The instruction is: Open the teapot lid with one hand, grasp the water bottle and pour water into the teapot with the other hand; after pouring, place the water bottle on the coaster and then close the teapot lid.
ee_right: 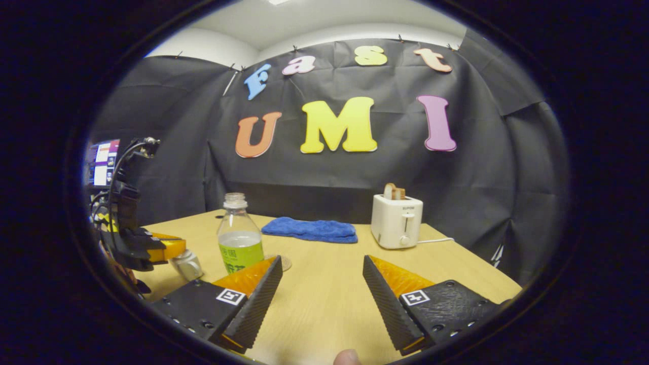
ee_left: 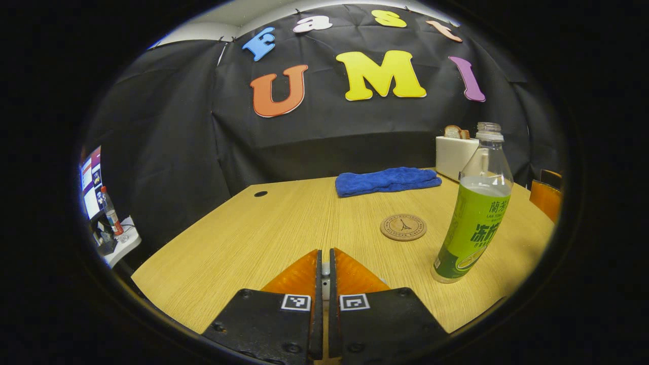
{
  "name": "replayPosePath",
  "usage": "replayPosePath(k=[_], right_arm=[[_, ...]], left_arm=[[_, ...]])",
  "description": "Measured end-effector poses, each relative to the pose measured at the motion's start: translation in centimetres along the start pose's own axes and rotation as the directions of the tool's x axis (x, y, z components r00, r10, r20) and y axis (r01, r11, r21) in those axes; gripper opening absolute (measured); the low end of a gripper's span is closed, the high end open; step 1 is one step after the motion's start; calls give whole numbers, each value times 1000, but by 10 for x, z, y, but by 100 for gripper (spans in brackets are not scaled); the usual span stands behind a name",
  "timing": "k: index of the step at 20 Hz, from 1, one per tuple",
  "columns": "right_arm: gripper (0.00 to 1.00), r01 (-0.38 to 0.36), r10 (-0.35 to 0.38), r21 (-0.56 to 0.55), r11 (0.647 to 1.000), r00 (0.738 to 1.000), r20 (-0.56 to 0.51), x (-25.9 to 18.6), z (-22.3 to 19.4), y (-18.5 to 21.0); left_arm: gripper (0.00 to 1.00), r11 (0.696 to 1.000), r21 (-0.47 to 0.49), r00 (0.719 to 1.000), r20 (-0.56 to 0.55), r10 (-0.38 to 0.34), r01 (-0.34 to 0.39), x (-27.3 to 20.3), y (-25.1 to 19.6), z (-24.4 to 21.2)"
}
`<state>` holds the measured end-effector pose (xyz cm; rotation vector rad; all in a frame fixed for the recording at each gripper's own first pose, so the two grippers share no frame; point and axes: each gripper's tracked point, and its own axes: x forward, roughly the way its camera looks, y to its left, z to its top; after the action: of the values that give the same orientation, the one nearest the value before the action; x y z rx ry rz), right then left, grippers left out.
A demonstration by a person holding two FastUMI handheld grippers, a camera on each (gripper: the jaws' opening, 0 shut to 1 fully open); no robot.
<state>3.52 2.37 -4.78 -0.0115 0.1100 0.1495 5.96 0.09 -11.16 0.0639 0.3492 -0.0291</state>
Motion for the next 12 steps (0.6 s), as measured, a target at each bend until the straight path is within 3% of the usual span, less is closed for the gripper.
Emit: replayPosePath(k=[6,12], right_arm=[[95,-120,121,-41,992,992,29,-8,6,28],[98,-196,195,-14,981,980,-41,0,-14,55]], left_arm=[[4,998,-63,999,25,-28,30,-8,1,12],[4,993,-107,996,80,-39,47,-26,13,29]])
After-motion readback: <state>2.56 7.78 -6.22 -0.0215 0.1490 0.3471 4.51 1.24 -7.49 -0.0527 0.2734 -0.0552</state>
